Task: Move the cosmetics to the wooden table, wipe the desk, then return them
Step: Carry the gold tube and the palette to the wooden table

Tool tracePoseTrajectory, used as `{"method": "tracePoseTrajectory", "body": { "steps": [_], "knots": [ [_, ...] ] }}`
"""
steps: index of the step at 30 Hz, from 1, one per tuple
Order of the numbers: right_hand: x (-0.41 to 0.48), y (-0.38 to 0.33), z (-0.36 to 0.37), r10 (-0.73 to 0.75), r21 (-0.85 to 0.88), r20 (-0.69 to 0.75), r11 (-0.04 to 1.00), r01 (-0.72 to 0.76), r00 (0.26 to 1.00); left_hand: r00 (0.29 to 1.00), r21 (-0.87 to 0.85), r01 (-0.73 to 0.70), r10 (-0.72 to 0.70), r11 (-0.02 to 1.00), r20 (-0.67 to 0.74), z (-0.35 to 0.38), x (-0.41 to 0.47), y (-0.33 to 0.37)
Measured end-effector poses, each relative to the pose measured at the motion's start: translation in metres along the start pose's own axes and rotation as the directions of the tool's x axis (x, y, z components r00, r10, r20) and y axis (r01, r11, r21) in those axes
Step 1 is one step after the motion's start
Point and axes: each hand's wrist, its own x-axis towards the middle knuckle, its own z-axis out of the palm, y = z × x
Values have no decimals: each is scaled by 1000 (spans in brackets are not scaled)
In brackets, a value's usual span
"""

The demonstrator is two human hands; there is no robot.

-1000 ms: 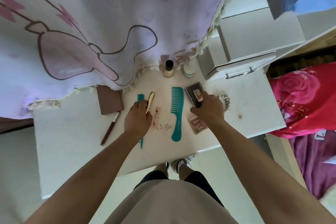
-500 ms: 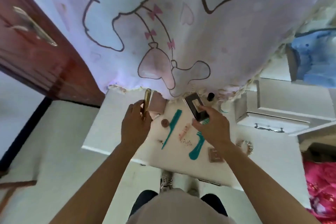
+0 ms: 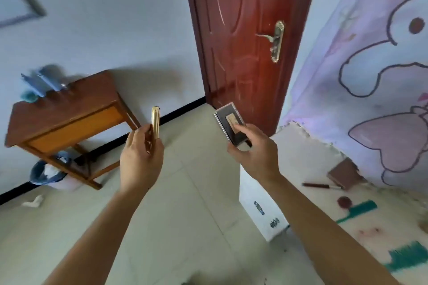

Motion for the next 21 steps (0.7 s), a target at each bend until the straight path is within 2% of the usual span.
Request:
{"method": "tracePoseTrajectory", "body": {
  "steps": [4, 7, 11, 17, 21],
  "knots": [
    [22, -70, 115, -115, 22, 75, 993, 113, 991, 994, 29, 42, -39, 999, -98, -75, 21, -94],
    [34, -122, 198, -194, 31, 186, 981, 191, 963, 985, 48, 116, -108, 992, -136, -123, 38, -166],
    [45, -183, 295, -269, 61, 265, 963, 262, 926, 968, 73, 183, -167, 980, -190, -174, 64, -248],
    [71, -218, 395, -305, 127, 378, 952, 277, 874, 938, 73, 275, -250, 959, -242, -190, 108, -334],
    [111, -217, 466, -305, 141, 409, 952, 271, 860, 932, 86, 318, -295, 944, -212, -179, 153, -386]
  ]
}}
